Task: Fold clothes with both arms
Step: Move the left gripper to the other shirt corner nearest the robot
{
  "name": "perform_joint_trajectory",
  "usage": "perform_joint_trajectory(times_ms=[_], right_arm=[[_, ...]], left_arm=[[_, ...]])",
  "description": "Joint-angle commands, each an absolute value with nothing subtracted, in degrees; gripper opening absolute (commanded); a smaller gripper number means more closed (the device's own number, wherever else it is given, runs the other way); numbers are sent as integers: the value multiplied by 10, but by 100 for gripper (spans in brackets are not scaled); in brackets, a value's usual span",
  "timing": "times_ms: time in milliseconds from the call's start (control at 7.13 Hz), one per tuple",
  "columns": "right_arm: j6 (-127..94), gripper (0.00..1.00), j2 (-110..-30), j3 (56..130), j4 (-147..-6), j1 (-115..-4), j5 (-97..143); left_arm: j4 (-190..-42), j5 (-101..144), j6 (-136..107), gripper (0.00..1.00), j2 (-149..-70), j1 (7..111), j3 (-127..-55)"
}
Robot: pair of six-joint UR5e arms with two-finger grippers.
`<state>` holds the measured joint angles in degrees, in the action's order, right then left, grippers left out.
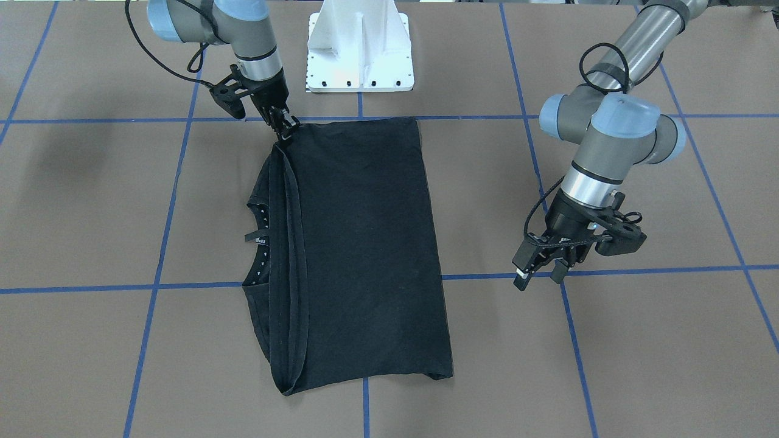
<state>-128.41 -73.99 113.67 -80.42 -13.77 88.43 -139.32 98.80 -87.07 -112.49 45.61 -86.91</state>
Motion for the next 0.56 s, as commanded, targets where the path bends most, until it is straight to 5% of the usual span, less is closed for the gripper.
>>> perform_joint_trajectory(times_ms=[0, 421], right_arm=[[-1284, 0, -743, 1149, -804, -139, 885], [-1284, 0, -757, 1165, -803, -137, 888]], left_arm=[[-1436, 975, -1005, 100, -1059, 382, -975], [-1430, 882, -1153, 100, -1016, 227, -1076]])
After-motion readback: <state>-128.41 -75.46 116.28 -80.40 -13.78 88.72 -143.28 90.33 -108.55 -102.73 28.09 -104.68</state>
